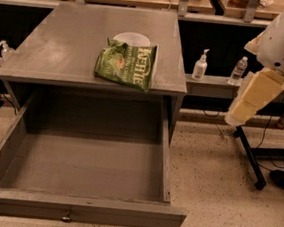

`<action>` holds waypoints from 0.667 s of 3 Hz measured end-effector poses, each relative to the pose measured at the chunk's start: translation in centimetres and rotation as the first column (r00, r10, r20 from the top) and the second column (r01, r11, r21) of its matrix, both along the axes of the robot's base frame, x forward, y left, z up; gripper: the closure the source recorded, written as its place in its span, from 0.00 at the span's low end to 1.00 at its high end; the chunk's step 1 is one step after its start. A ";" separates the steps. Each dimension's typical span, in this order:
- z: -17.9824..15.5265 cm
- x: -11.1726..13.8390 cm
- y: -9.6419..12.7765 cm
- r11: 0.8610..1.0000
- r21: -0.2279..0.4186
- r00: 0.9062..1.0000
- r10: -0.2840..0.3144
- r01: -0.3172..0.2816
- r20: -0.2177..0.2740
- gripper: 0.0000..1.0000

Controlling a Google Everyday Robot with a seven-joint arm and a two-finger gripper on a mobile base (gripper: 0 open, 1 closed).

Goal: Place green jalapeno chip bag into top drawer

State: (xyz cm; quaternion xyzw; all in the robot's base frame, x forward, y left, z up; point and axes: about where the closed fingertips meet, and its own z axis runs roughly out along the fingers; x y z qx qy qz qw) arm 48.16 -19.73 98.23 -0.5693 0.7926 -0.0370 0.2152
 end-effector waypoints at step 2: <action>-3.5 9.6 6.5 0.937 0.344 0.996 0.035 -0.061 0.080 0.00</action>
Offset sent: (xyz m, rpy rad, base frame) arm 0.1455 0.1131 -0.0324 0.7828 -0.2027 0.1531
